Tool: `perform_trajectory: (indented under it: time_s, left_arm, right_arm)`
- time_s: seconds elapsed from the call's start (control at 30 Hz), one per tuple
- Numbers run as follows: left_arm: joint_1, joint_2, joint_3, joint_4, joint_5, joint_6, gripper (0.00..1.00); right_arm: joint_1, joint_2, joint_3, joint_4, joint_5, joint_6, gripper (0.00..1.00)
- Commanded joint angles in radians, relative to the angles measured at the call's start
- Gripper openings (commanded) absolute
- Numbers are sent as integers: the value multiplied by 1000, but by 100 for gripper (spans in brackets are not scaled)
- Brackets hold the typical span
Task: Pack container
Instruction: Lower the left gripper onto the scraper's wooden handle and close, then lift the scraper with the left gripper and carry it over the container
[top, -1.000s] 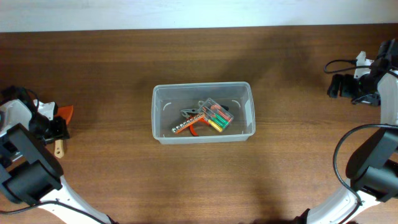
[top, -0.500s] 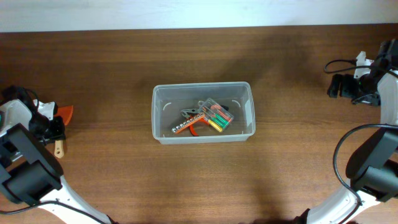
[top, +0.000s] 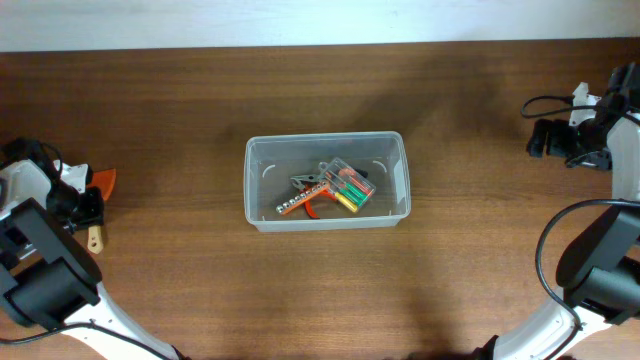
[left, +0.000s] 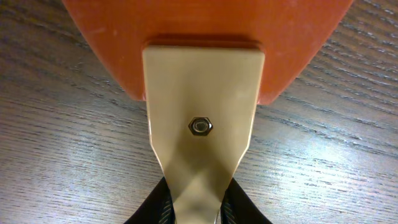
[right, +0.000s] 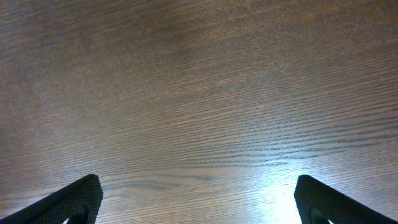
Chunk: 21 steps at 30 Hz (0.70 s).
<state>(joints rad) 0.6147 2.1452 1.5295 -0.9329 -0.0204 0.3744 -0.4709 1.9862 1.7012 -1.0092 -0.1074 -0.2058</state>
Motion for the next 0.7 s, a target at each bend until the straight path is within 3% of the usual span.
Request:
perform_trajectory:
  time_s: [0.0,0.5,0.57,0.67]
  left_arm:
    - [3,55,-10,-14,-28,1,21]
    - [-33,54,179,-154,-20,1,19]
    - [-48,54,237,-185,-20,1,11]
    - [-81,54,345,-237,-20,1,9]
  right_arm:
    - [-2,1,-3,1,-10,5,99]
    - [-2,1,-3,1,-10,5,99]
    - [-2,1,-3,1,-10,5,99]
    - [-2,1,-3,1,-10,5,99]
